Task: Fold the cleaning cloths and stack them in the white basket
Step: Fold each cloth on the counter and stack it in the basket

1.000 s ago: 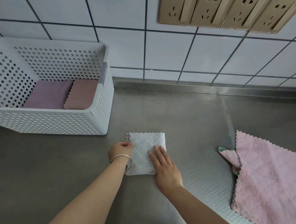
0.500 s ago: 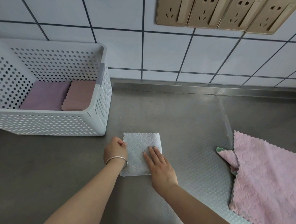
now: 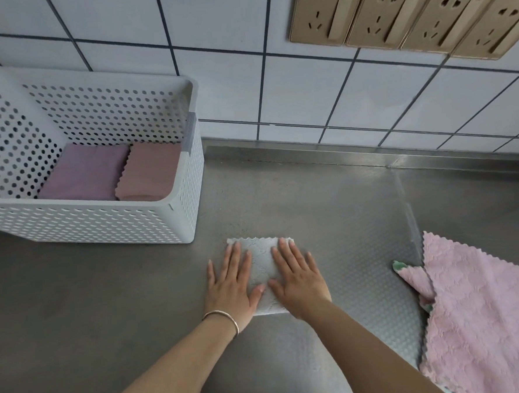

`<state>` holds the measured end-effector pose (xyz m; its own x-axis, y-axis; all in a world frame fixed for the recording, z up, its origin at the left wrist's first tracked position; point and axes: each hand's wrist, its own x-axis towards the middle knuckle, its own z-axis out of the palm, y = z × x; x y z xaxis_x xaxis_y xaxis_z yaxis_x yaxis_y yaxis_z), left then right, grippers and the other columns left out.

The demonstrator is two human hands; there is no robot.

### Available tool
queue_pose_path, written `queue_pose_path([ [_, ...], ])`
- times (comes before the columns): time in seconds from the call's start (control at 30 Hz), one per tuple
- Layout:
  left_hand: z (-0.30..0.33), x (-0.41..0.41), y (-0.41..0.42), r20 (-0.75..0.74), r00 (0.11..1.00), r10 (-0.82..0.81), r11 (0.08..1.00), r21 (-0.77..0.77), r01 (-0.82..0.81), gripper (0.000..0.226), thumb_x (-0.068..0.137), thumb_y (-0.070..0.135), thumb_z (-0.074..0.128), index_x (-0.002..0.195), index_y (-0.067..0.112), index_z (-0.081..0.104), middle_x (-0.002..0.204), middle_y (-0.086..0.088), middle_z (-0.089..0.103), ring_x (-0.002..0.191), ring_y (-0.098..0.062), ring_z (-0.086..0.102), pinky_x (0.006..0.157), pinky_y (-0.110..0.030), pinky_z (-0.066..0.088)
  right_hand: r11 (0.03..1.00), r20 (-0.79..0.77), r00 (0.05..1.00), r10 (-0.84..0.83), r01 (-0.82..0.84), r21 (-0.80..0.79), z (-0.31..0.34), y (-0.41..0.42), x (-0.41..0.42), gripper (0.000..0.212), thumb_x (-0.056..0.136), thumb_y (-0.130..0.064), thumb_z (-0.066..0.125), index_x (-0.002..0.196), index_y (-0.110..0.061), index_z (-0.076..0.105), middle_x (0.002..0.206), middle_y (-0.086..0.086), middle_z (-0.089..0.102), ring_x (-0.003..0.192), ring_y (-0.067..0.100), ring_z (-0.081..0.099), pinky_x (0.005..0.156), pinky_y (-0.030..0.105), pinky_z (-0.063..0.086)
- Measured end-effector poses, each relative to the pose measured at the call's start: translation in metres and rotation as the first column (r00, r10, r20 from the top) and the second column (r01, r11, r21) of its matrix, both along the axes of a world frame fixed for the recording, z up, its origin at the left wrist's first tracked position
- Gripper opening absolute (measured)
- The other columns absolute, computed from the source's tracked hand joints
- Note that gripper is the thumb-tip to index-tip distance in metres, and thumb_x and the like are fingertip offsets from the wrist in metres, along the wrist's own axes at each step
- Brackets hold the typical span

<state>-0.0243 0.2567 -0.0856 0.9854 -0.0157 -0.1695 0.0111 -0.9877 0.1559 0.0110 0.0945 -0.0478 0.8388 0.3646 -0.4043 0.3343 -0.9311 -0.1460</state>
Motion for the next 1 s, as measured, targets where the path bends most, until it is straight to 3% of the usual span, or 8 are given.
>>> queue_pose_path([
  [0.13, 0.019, 0.007, -0.001, -0.162, 0.986, -0.026, 0.999, -0.036, 0.021, 0.074, 0.089, 0.057, 0.027, 0.149, 0.025, 0.001, 0.157, -0.001, -0.012, 0.144, -0.014, -0.014, 0.115, -0.048, -0.005, 0.997, -0.047, 0.999, -0.021, 0.018, -0.074, 0.003, 0.005, 0.011, 0.073, 0.088, -0.058, 0.013, 0.146, -0.025, -0.016, 0.156, -0.007, -0.019, 0.142, 0.011, -0.02, 0.117, 0.038, -0.008],
  [0.17, 0.025, 0.008, 0.0, -0.188, 0.982, -0.009, 0.998, -0.062, -0.003, 0.074, 0.089, 0.056, 0.032, 0.149, 0.026, 0.001, 0.157, 0.001, -0.012, 0.145, -0.015, -0.01, 0.115, -0.046, -0.004, 0.997, -0.074, 0.996, -0.053, 0.049, -0.053, 0.007, 0.008, 0.014, 0.073, 0.092, -0.054, 0.026, 0.149, -0.024, -0.009, 0.157, -0.008, -0.014, 0.144, 0.013, -0.015, 0.118, 0.038, -0.004],
  [0.23, 0.033, 0.01, 0.003, -0.105, 0.987, 0.122, 0.975, -0.173, -0.139, 0.068, 0.085, 0.049, 0.05, 0.143, 0.022, 0.028, 0.155, -0.004, 0.016, 0.14, -0.023, 0.021, 0.113, -0.041, 0.017, 0.974, -0.074, 0.977, -0.202, 0.208, 0.085, 0.014, 0.012, 0.013, 0.072, 0.091, -0.043, 0.045, 0.15, -0.022, 0.01, 0.158, -0.006, 0.004, 0.145, 0.016, 0.004, 0.117, 0.035, 0.013],
  [0.33, 0.041, 0.011, 0.01, -0.009, 0.811, 0.584, 0.75, -0.375, -0.544, 0.04, 0.074, 0.036, 0.066, 0.108, 0.016, 0.059, 0.123, -0.011, 0.049, 0.114, -0.032, 0.044, 0.09, -0.037, 0.039, 0.757, -0.029, 0.808, -0.589, 0.563, 0.332, 0.018, 0.016, 0.003, 0.058, 0.084, -0.023, 0.055, 0.139, -0.018, 0.036, 0.139, 0.001, 0.04, 0.125, 0.02, 0.04, 0.098, 0.033, 0.039],
  [0.43, 0.039, 0.006, 0.013, -0.19, 0.746, 0.638, 0.721, -0.193, -0.666, 0.039, 0.078, 0.048, 0.059, 0.107, 0.022, 0.06, 0.126, -0.006, 0.044, 0.117, -0.028, 0.039, 0.094, -0.034, 0.038, 0.463, -0.27, 0.569, -0.776, 0.806, 0.367, 0.021, 0.019, -0.008, 0.048, 0.084, -0.023, 0.055, 0.129, -0.015, 0.043, 0.128, 0.001, 0.05, 0.112, 0.02, 0.052, 0.088, 0.033, 0.042],
  [0.67, 0.041, 0.0, -0.002, -0.257, 0.756, 0.601, 0.73, -0.209, -0.651, 0.024, 0.085, 0.038, 0.05, 0.091, 0.022, 0.067, 0.109, -0.009, 0.059, 0.101, -0.031, 0.056, 0.084, -0.035, 0.045, 0.466, -0.541, 0.486, -0.686, 0.865, 0.186, 0.021, 0.008, -0.011, 0.032, 0.083, -0.022, 0.052, 0.11, -0.006, 0.062, 0.094, 0.006, 0.06, 0.094, 0.026, 0.059, 0.078, 0.03, 0.047],
  [0.87, 0.08, -0.024, -0.01, -0.221, 0.745, 0.63, 0.495, -0.625, -0.604, 0.014, 0.085, 0.028, 0.06, 0.083, 0.019, 0.049, 0.076, 0.0, 0.057, 0.081, -0.025, 0.058, 0.066, -0.023, 0.038, 0.329, -0.595, 0.515, -0.617, 0.856, 0.399, 0.055, -0.008, -0.027, 0.023, 0.086, -0.022, 0.054, 0.096, -0.004, 0.064, 0.094, 0.011, 0.065, 0.087, 0.026, 0.061, 0.078, 0.037, 0.05],
  [1.0, 0.137, -0.035, 0.009, -0.029, 0.739, 0.673, 0.326, -0.885, -0.332, 0.034, 0.069, 0.033, 0.074, 0.072, 0.027, 0.04, 0.063, 0.009, 0.053, 0.055, -0.003, 0.048, 0.055, -0.009, 0.036, 0.068, -0.698, 0.568, -0.436, 0.795, 0.603, 0.112, -0.006, -0.035, 0.013, 0.086, -0.019, 0.061, 0.095, -0.012, 0.069, 0.097, 0.008, 0.073, 0.092, 0.027, 0.068, 0.086, 0.043, 0.053],
])
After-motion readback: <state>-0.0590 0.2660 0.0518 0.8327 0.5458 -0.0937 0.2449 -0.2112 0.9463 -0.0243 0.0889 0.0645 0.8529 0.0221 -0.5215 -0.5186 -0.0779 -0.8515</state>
